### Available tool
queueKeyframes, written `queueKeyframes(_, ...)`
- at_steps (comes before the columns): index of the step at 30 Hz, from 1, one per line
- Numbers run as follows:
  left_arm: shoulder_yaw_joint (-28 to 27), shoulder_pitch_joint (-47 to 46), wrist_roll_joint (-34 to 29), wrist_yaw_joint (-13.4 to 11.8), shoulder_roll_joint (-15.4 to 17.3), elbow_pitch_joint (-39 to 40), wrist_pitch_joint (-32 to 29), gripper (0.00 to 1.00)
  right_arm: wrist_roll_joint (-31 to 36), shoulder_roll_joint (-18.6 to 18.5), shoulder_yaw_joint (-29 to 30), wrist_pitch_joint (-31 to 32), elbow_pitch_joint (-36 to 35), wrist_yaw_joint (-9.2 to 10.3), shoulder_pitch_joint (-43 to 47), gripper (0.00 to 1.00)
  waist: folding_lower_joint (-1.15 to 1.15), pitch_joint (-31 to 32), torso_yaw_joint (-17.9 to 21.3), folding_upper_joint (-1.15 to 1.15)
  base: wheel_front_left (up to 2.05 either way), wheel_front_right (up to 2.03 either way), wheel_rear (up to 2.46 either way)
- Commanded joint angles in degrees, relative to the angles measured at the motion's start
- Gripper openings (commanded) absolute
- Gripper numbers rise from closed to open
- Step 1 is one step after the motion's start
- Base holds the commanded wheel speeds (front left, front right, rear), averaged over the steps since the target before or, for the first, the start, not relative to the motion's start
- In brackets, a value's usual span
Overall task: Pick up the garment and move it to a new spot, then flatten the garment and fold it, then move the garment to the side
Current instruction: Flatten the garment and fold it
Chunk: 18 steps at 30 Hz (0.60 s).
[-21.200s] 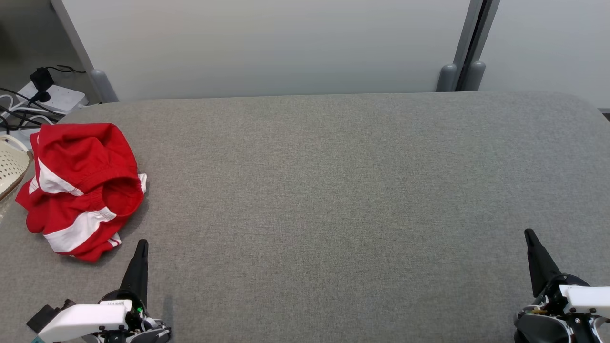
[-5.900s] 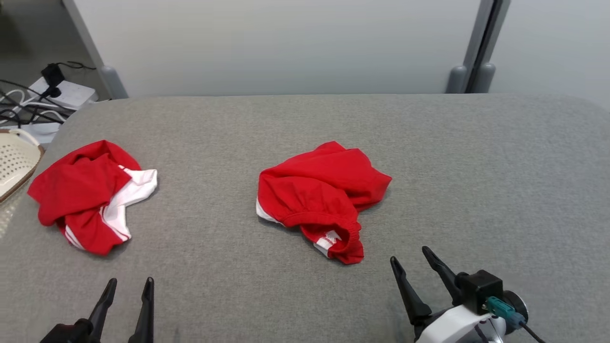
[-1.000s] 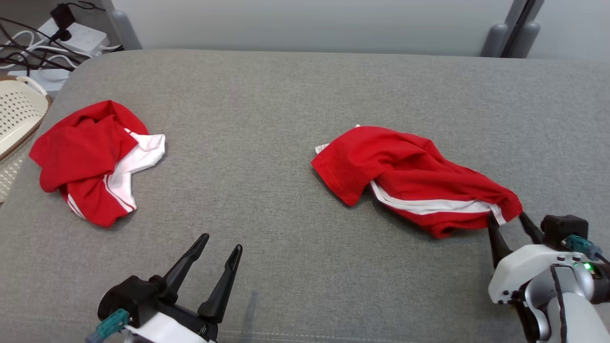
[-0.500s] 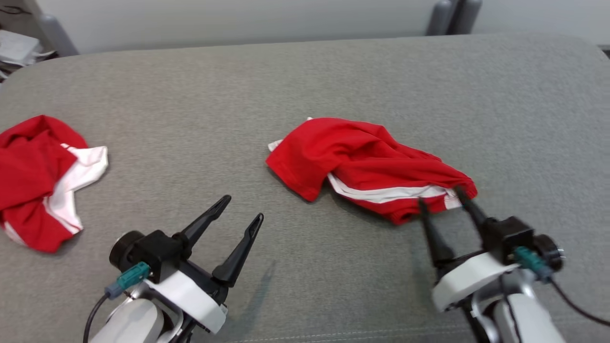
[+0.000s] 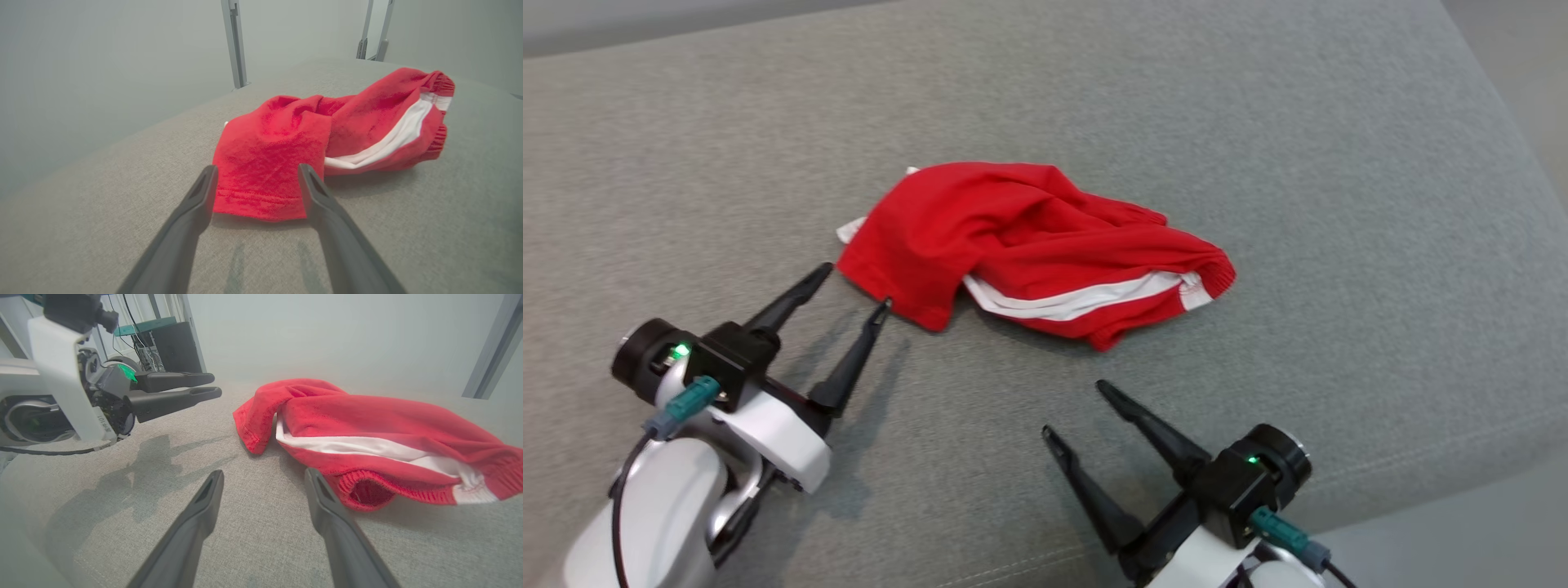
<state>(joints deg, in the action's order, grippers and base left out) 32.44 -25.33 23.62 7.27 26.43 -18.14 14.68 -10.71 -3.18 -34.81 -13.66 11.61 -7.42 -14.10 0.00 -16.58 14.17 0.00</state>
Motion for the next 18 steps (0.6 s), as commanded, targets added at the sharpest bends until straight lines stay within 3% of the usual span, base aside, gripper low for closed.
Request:
queueKeyframes(1, -2.7, -2.9, -0.7, 0.2, 2.4, 0.1, 0.3, 1.0, -0.8, 0.3, -2.2, -0.8, -2.2, -0.07, 0.3, 1.0, 0.0, -2.9, 3.6, 0.0, 0.0, 0.0, 0.0)
queueKeyframes(7, -4.7, -4.2, -1.5, 0.2, 5.4, -4.6, 0.3, 1.0, -0.9, 0.3, -6.1, -1.3, -4.8, -0.07, 2.3, 1.0, 0.0, -5.7, 8.0, 0.0, 0.0, 0.0, 0.0)
queueKeyframes(13, -4.8, -4.8, 0.1, 0.2, 7.4, -8.5, 0.3, 1.0, -0.2, 0.3, -6.1, -1.3, -7.4, -0.07, 4.8, 1.0, 0.0, -7.2, 10.7, 0.0, 0.0, 0.0, 0.0)
queueKeyframes(14, -4.5, -5.1, 0.4, 0.2, 7.7, -8.6, 0.3, 0.84, 0.0, 0.3, -5.9, -1.3, -7.6, -0.07, 5.2, 1.0, 0.0, -7.3, 10.8, 0.0, 0.0, 0.0, 0.0)
queueKeyframes(15, -4.3, -5.5, 0.7, 0.2, 8.0, -8.5, 0.3, 0.35, 0.0, 0.3, -5.7, -1.3, -7.8, -0.07, 5.5, 1.0, 0.0, -7.3, 10.9, 0.0, 0.0, 0.0, 0.0)
queueKeyframes(16, -4.2, -5.8, 1.2, 0.2, 8.1, -8.0, 0.3, 0.0, 0.0, 0.3, -5.5, -1.3, -8.1, -0.07, 5.8, 1.0, 0.0, -7.4, 10.9, 0.0, 0.0, 0.0, 0.0)
queueKeyframes(18, -4.9, -6.6, 2.1, 0.2, 8.6, -5.1, 0.3, 0.0, -0.2, 0.3, -4.8, -1.3, -8.6, -0.07, 6.3, 1.0, 0.0, -7.5, 10.7, 0.0, 0.0, 0.0, 0.0)
